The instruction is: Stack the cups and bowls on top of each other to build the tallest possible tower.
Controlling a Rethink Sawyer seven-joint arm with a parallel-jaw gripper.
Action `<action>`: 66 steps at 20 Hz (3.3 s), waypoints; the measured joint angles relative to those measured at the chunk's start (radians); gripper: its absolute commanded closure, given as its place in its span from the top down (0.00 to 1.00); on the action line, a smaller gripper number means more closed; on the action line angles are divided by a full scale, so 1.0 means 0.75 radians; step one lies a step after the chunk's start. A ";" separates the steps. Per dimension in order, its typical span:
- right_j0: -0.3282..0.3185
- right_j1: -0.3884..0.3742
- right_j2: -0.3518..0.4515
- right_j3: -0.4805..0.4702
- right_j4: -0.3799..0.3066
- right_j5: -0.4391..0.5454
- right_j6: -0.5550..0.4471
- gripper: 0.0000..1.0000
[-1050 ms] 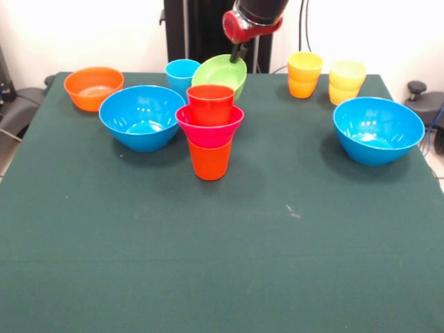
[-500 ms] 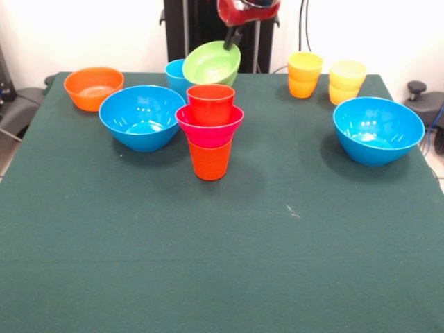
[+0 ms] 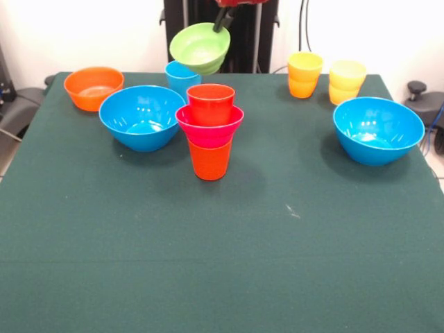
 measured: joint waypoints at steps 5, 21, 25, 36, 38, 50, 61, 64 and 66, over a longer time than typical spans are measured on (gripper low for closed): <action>0.037 -0.021 -0.062 0.001 0.000 0.000 0.000 0.00; 0.042 -0.239 -0.097 0.002 0.106 -0.090 0.036 0.00; 0.039 -0.293 -0.094 -0.002 0.166 -0.098 0.036 0.00; 0.040 -0.334 -0.090 -0.078 0.197 -0.097 0.036 0.00; 0.040 -0.331 -0.089 -0.100 0.197 -0.097 0.036 0.00; 0.037 -0.254 -0.081 -0.199 0.198 -0.099 0.036 0.00; 0.037 -0.177 -0.075 -0.240 0.198 -0.104 0.036 0.00; 0.037 -0.166 -0.074 -0.242 0.198 -0.111 0.036 0.00; 0.037 -0.162 -0.074 -0.242 0.198 -0.118 0.036 0.00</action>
